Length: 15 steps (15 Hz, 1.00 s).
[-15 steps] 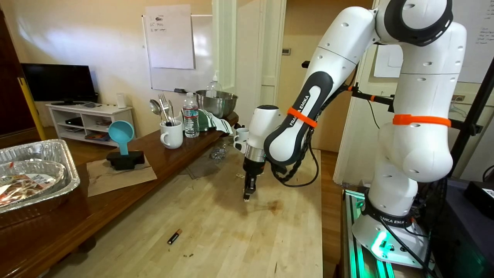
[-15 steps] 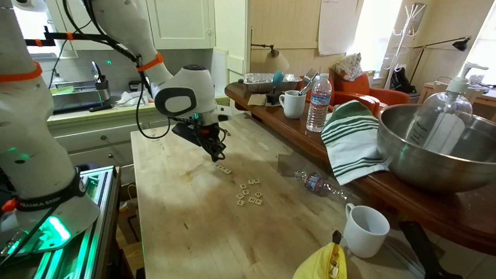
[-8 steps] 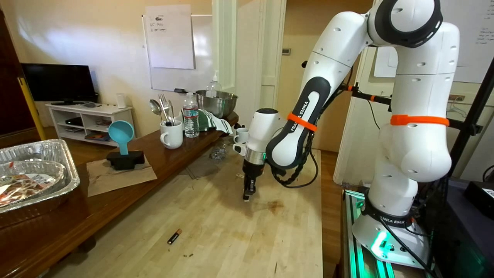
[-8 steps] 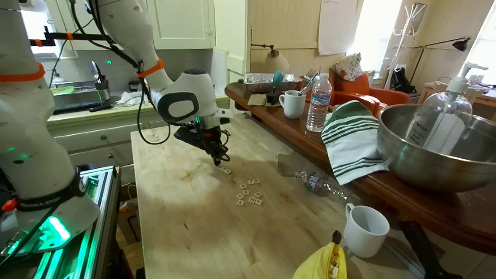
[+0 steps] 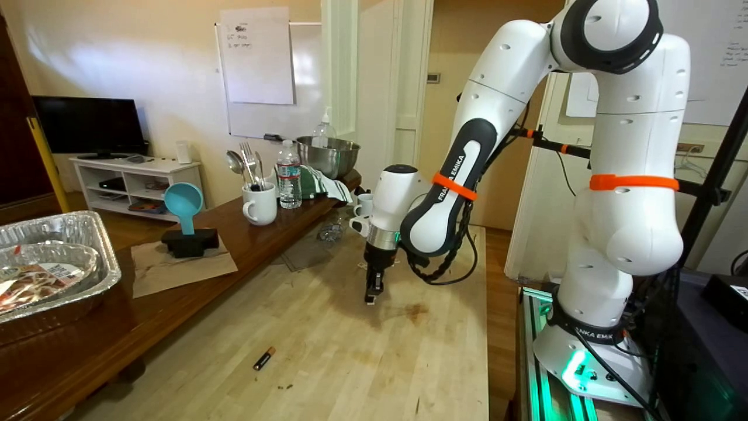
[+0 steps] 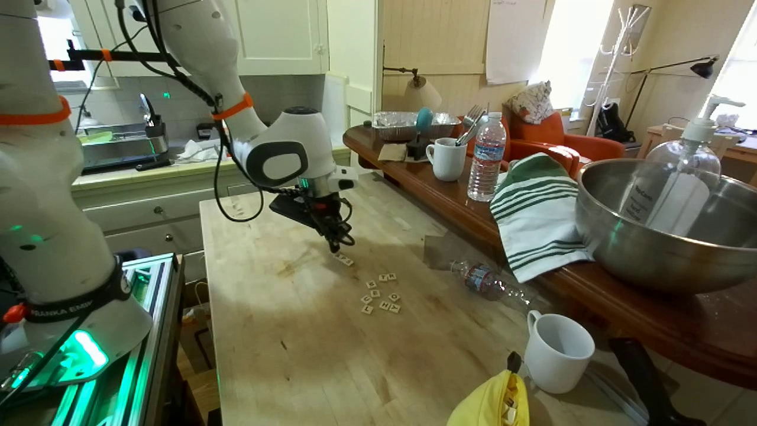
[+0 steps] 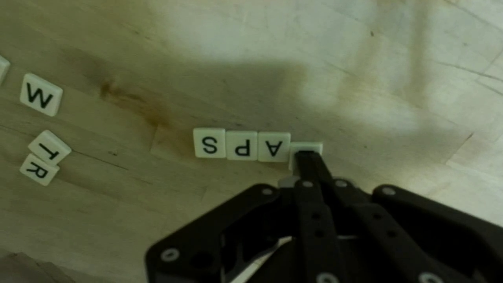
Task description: Align the blocks on the table
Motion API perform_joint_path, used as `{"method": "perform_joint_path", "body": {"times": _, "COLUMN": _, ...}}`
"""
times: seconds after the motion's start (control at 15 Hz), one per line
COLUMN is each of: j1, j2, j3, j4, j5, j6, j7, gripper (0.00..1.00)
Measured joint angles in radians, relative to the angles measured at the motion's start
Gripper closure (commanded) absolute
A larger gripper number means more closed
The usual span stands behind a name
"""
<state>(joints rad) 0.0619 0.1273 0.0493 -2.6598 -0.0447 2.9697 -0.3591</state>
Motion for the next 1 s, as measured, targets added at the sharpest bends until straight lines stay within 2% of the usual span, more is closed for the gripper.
{"method": "perform_joint_path", "body": {"times": 0.67, "j1": 0.0, "j2": 0.05, "j3": 0.004, "j4": 0.069, "j5": -0.007, "j6": 0.002, "j7": 0.147, "gripper": 1.0}}
{"method": "perform_joint_path", "body": {"times": 1.0, "j1": 0.0, "j2": 0.078, "j3": -0.031, "j4": 0.11, "j5": -0.011, "j6": 0.003, "j7": 0.239, "gripper": 1.0}}
